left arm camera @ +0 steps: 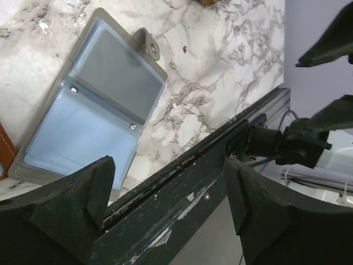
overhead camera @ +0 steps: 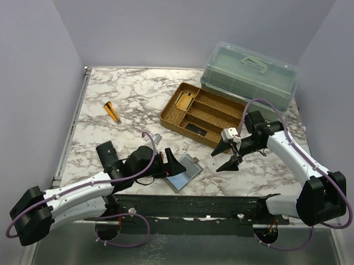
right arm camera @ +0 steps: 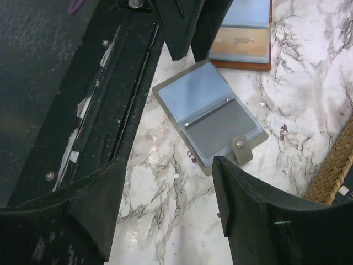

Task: Take the credit cards out of the card holder
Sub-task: Remove the credit card from the card holder.

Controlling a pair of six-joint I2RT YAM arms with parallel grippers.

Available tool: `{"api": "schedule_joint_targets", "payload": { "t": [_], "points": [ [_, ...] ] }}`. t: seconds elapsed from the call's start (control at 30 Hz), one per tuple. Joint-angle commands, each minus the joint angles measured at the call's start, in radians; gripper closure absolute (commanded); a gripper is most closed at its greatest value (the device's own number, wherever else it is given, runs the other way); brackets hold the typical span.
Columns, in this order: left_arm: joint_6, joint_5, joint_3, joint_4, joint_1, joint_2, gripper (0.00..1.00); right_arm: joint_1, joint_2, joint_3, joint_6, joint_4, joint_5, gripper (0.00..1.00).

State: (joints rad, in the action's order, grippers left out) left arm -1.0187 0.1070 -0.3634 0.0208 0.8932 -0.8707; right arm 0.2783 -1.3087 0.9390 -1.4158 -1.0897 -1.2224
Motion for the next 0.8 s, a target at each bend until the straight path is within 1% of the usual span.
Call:
{"api": "schedule_joint_targets", "payload": {
  "t": [0.0,0.1,0.17,0.23,0.47,0.57,0.67,0.77],
  "points": [
    [-0.030,-0.152,-0.073,-0.095,0.043,-0.064,0.16,0.017,0.029,-0.009,0.052,0.064,0.038,0.29],
    [0.004,-0.219,-0.147,-0.168,0.073,-0.153,0.20,0.027,0.017,-0.025,0.045,0.081,0.037,0.29],
    [0.057,-0.258,-0.189,-0.201,0.097,-0.208,0.23,0.031,0.013,-0.040,0.042,0.094,0.029,0.29],
    [0.114,-0.285,-0.228,-0.222,0.113,-0.257,0.24,0.034,0.014,-0.063,0.048,0.123,0.023,0.29],
    [0.359,-0.275,-0.328,-0.243,0.122,-0.409,0.23,0.041,0.020,-0.074,0.148,0.198,0.051,0.29],
    [0.408,-0.311,-0.349,-0.245,0.122,-0.464,0.23,0.042,0.012,-0.081,0.158,0.207,0.045,0.30],
    [0.426,-0.348,-0.365,-0.246,0.120,-0.510,0.24,0.044,0.004,-0.102,0.156,0.229,0.042,0.30],
    [0.462,-0.361,-0.390,-0.248,0.109,-0.546,0.25,0.045,-0.012,-0.105,0.156,0.231,0.037,0.30]
  ]
}}
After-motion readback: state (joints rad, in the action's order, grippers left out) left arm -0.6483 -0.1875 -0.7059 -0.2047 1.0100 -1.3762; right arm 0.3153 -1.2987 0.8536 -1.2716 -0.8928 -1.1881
